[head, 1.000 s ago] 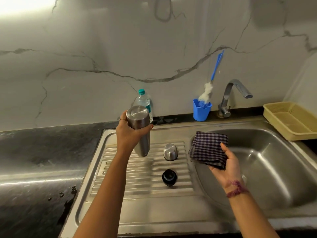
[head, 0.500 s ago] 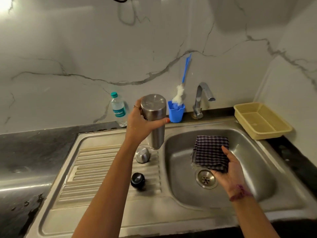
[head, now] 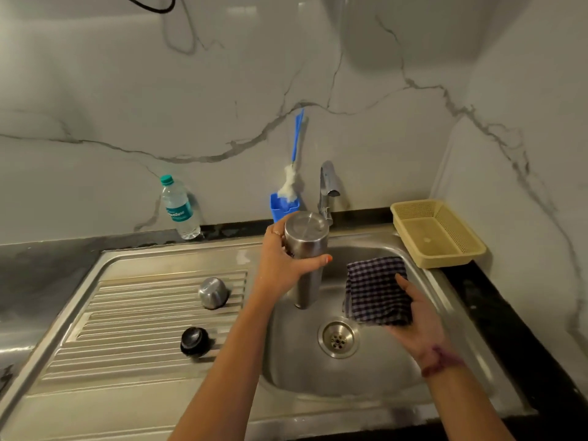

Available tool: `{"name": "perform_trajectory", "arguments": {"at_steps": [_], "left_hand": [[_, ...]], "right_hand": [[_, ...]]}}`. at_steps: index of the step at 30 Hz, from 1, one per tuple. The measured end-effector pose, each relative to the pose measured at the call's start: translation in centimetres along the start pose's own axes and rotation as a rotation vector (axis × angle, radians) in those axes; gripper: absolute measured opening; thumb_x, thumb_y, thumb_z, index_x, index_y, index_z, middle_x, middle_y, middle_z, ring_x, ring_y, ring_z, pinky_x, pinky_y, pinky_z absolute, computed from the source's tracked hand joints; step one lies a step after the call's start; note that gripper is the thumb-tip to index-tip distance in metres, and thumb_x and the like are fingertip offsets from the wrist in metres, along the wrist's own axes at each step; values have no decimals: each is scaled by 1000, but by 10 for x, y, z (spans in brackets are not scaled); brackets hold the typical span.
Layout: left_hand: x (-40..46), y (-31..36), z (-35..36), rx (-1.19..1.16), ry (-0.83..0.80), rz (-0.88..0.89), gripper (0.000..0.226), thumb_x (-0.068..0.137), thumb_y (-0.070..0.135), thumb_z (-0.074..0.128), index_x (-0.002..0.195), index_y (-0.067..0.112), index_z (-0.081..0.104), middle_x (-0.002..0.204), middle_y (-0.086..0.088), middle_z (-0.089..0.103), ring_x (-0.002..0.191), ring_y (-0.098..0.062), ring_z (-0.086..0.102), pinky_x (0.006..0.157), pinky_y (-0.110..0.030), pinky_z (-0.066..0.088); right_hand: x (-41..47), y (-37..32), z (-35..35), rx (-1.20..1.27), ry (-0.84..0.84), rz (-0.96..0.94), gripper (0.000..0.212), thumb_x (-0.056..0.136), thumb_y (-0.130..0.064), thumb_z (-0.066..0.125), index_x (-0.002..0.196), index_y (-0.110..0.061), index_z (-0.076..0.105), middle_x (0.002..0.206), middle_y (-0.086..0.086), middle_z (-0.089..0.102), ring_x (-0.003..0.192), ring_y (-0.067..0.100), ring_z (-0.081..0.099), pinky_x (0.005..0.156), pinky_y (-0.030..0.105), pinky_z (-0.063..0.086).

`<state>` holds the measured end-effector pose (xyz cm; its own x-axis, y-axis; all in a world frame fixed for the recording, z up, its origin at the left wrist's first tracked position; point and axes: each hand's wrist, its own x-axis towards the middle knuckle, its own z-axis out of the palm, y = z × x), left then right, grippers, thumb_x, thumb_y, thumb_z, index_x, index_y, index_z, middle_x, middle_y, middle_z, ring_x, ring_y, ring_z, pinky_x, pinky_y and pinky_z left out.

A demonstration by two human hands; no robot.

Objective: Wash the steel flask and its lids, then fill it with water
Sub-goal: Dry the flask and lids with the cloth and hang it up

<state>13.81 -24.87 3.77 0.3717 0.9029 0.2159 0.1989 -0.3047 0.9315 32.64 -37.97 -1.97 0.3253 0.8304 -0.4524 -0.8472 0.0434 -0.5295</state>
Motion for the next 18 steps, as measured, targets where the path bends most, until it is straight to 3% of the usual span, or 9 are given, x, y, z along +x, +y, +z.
{"name": "perform_trajectory", "arguments": {"at_steps": [4, 7, 12, 15, 17, 18], "left_hand": [[-7, -3, 25, -40, -37, -38, 98, 60, 23, 93, 142, 31, 40, 136, 9, 50, 122, -8, 52, 103, -30, 47], [-15, -4, 41, -113, -46, -83, 108, 60, 17, 92, 149, 30, 32, 131, 18, 53, 121, -6, 54, 100, -28, 49], [-26, -7, 58, -137, 2, -136, 84, 58, 16, 94, 126, 30, 46, 122, 12, 61, 110, -4, 62, 87, -20, 54], [-26, -10, 61, -135, -12, -119, 77, 58, 16, 95, 120, 29, 51, 118, 10, 66, 106, -5, 65, 92, -31, 56], [-24, -12, 58, -142, -26, -113, 76, 57, 21, 95, 120, 28, 54, 116, 7, 68, 106, -12, 67, 93, -40, 56], [-22, -13, 55, -146, -23, -111, 75, 55, 25, 95, 120, 28, 55, 115, 6, 69, 105, -14, 68, 93, -43, 56]], "right_hand": [[-2, -16, -5, -125, -1, -32, 37, 94, -29, 53, 122, -6, 60, 119, 15, 67, 112, 34, 61, 98, 53, 45], [-7, -31, 5, -263, -42, -113, 34, 94, -34, 52, 118, -12, 62, 113, 12, 70, 106, 32, 64, 90, 51, 50], [-14, -52, 47, -656, -174, -399, 33, 92, -43, 51, 110, -20, 66, 110, 9, 70, 103, 29, 66, 90, 50, 52], [-10, -54, 73, -880, -291, -547, 26, 93, -40, 52, 101, -21, 68, 95, 0, 74, 93, 18, 69, 84, 38, 54], [-6, -48, 84, -1035, -397, -576, 25, 95, -34, 50, 109, -19, 66, 92, -7, 73, 88, 6, 67, 78, 25, 51], [-4, -44, 88, -1160, -448, -604, 29, 97, -33, 51, 117, -17, 63, 101, -8, 72, 94, 3, 65, 81, 20, 48]]}}
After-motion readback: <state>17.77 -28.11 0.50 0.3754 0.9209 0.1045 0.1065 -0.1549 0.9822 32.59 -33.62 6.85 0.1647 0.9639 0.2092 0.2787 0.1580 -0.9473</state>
